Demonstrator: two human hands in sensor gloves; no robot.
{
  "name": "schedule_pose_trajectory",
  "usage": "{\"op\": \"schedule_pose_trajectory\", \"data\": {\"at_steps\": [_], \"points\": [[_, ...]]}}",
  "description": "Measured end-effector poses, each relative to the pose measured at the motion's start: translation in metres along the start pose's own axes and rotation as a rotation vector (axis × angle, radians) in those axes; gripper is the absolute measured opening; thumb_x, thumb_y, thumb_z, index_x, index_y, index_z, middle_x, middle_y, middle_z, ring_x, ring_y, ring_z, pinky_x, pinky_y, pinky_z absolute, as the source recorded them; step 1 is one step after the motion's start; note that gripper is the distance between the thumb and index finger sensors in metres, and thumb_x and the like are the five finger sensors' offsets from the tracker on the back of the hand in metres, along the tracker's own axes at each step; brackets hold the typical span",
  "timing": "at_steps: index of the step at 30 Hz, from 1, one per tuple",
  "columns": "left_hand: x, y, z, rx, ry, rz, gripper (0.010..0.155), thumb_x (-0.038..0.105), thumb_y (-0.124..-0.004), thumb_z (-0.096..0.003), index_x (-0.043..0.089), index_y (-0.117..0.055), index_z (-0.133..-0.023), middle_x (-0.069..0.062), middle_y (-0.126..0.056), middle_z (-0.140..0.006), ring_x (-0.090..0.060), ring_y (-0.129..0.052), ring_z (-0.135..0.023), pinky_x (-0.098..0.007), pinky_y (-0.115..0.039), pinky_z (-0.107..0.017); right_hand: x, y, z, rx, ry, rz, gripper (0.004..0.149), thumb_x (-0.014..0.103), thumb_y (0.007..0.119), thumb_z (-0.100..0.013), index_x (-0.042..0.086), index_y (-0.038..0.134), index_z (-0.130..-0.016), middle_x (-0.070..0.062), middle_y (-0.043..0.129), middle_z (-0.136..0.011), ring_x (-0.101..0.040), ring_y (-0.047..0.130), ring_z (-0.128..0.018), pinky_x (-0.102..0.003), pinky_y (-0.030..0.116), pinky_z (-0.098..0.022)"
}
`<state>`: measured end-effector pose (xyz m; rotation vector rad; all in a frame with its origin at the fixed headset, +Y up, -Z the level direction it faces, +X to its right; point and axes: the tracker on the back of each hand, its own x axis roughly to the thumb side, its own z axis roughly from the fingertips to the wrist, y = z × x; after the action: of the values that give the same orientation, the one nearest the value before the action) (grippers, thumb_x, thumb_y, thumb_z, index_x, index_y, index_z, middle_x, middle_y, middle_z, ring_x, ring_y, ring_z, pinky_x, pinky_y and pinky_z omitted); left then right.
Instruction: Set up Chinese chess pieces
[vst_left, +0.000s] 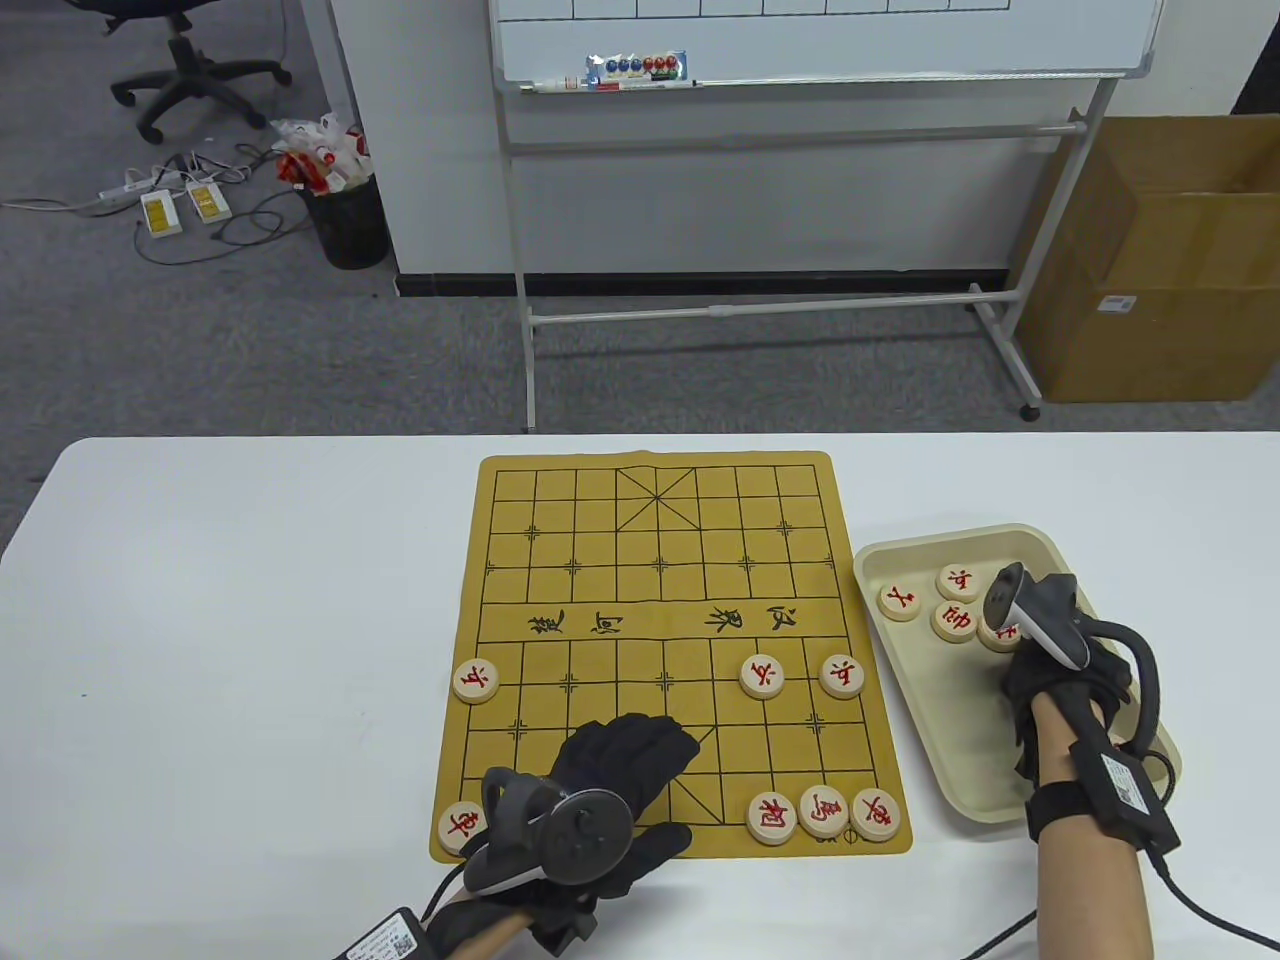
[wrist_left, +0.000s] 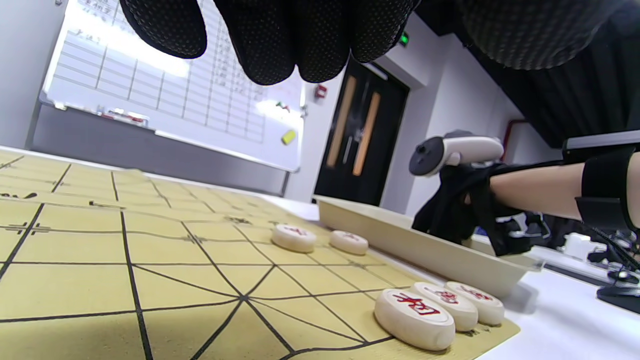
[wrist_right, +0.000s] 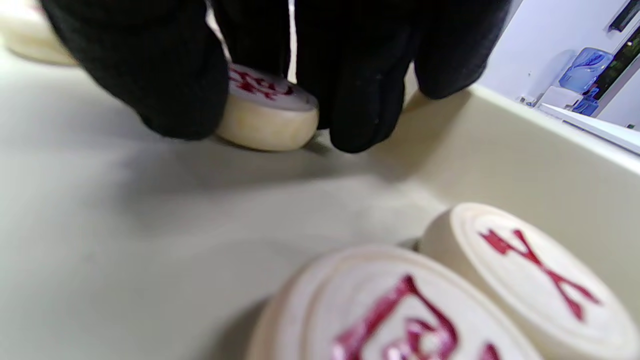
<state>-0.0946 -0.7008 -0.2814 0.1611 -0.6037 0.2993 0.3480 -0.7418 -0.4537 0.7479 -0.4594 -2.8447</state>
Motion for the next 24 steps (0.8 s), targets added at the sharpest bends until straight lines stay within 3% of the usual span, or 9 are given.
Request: {"op": "schedule_pose_trajectory", "data": {"at_steps": [4,9,11,15,20,24], "points": [[0.000,0.000,0.000,-0.001,0.002,-0.001,0.079,0.061,-0.071,-0.0359,0.030,-0.050,-0.106,0.002,-0.059,-0.115,-0.025,-0.064,-0.109,-0.059,-0.057,-0.078,0.010,-0.034,0.027,-0.135,-0.116,-0.086,0.076,0.048,0.088,-0.042,0.019,0.063,-0.107,-0.016,0.079,-0.100,-0.031,0.094,-0.080,-0.057,0.066,-0.072],[0.001,0.000,0.000,-0.002,0.003,-0.011,0.079,0.061,-0.071,-0.0360,0.030,-0.050,-0.106,0.002,-0.059,-0.115,-0.025,-0.065,-0.109,-0.059,-0.057,-0.078,0.062,-0.067,0.095,-0.235,-0.447,-0.076,0.076,0.050,0.086,-0.042,0.018,0.064,-0.107,-0.015,0.082,-0.099,-0.030,0.095,-0.078,-0.057,0.067,-0.071],[0.001,0.001,0.000,0.002,0.001,-0.019,0.079,0.061,-0.070,-0.0360,0.030,-0.050,-0.106,0.002,-0.059,-0.115,-0.025,-0.065,-0.109,-0.059,-0.057,-0.078,0.083,-0.065,0.115,-0.220,-0.557,-0.039,0.076,0.051,0.085,-0.043,0.018,0.063,-0.107,-0.014,0.082,-0.099,-0.030,0.096,-0.078,-0.057,0.067,-0.072],[0.003,0.001,0.002,0.004,-0.007,-0.021,0.079,0.061,-0.071,-0.0360,0.030,-0.051,-0.106,0.001,-0.060,-0.115,-0.026,-0.065,-0.108,-0.059,-0.057,-0.078,0.129,-0.031,0.140,-0.034,-0.704,0.036,0.075,0.049,0.085,-0.043,0.017,0.062,-0.107,-0.015,0.082,-0.100,-0.031,0.095,-0.079,-0.057,0.066,-0.072],[0.005,0.002,0.002,0.008,-0.013,-0.024,0.079,0.060,-0.071,-0.0361,0.030,-0.051,-0.106,0.001,-0.060,-0.115,-0.026,-0.065,-0.108,-0.059,-0.057,-0.078,0.152,0.001,0.144,-0.051,-0.696,0.221,0.074,0.050,0.084,-0.043,0.018,0.063,-0.107,-0.014,0.084,-0.099,-0.030,0.096,-0.078,-0.057,0.067,-0.071],[0.005,0.001,0.002,0.004,-0.014,-0.027,0.079,0.060,-0.071,-0.0360,0.030,-0.051,-0.106,0.001,-0.059,-0.115,-0.026,-0.065,-0.108,-0.059,-0.057,-0.078,0.157,0.008,0.146,-0.078,-0.678,0.250,0.073,0.051,0.083,-0.044,0.019,0.064,-0.106,-0.013,0.085,-0.098,-0.029,0.097,-0.077,-0.057,0.067,-0.071]]}}
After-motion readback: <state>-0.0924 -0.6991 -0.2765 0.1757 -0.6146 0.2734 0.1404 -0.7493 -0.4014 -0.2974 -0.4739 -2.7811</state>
